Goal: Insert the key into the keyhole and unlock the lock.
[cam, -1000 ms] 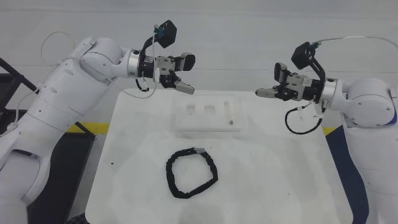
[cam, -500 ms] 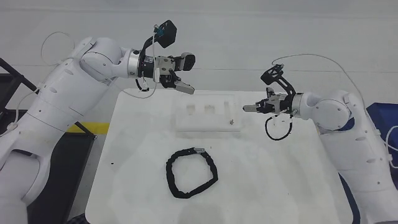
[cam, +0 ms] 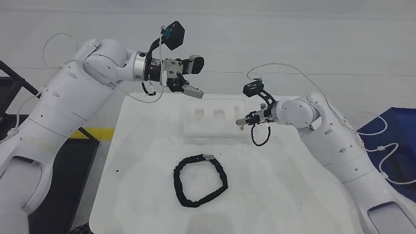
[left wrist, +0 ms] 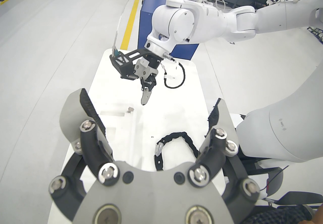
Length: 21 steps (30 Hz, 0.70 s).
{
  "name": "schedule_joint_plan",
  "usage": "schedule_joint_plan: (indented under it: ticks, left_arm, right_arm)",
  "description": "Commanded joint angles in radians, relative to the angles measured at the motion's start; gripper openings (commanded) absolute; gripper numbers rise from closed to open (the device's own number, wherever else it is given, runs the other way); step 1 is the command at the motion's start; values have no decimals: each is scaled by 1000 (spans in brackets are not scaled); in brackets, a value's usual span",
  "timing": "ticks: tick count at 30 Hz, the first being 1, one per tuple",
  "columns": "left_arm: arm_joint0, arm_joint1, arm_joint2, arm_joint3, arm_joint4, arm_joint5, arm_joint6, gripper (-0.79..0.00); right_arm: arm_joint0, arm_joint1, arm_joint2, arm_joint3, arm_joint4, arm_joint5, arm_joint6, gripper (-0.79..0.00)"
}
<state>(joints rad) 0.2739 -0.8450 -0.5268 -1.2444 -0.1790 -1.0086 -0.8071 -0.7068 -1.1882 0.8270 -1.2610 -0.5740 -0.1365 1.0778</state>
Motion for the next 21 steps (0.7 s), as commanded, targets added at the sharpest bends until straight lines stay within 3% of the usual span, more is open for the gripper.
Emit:
schedule_joint_plan:
  ticks: [1,15,21]
  left_arm:
    - [0,0,0,0,0,0,0,0]
    - [0,0,0,0,0,0,0,0]
    - [0,0,0,0,0,0,0,0]
  right_arm:
    - [14,-14,-34,36,3,18,2,0]
    - [82,-95,-146,219,99,99,3,0]
    - [101,-122,-162,283,154,86,-13,0]
